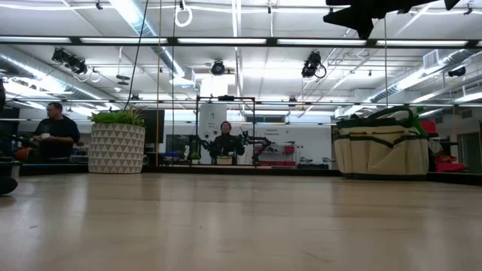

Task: Pick & Place Garden tools in Gardening bag
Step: Put the red gloves into the brown gardening bag

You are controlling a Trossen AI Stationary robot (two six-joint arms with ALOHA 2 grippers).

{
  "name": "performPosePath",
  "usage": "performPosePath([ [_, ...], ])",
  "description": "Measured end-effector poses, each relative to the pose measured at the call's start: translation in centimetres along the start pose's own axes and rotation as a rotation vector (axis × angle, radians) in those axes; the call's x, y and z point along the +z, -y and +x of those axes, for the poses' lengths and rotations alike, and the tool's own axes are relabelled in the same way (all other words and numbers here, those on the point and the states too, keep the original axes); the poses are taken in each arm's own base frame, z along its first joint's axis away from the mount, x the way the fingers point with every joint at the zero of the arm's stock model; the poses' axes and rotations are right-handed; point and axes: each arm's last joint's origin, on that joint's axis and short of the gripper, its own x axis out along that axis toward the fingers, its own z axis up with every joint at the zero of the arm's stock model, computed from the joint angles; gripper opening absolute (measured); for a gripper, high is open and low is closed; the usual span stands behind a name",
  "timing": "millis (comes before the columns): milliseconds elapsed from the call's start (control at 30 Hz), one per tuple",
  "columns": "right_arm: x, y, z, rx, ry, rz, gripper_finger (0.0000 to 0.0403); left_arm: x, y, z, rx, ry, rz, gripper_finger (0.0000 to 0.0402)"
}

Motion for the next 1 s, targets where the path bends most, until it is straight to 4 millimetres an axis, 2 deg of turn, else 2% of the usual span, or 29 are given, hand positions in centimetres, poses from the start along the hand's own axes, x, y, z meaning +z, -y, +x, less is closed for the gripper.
performPosePath([
  [200, 0.0, 0.0, 0.1, 0.001, -0.003, -0.045, 0.0216, -0.6, 1.0, -0.2, -0.024, -0.045, 0.018, 0.0001],
  [633, 0.0, 0.0, 0.1, -0.003, -0.004, -0.073, 0.0216, -4.1, 4.4, 0.4, -0.085, -0.314, -0.042, 0.0001],
  [800, -0.1, 0.0, 0.1, -0.003, -0.004, -0.074, 0.0216, -5.5, 6.0, 0.8, -0.142, -0.413, -0.024, 0.0001],
  [1000, -0.1, 0.0, 0.1, 0.0, -0.006, -0.069, 0.0216, -8.4, 7.5, 1.1, -0.167, -0.532, -0.088, 0.0],
])
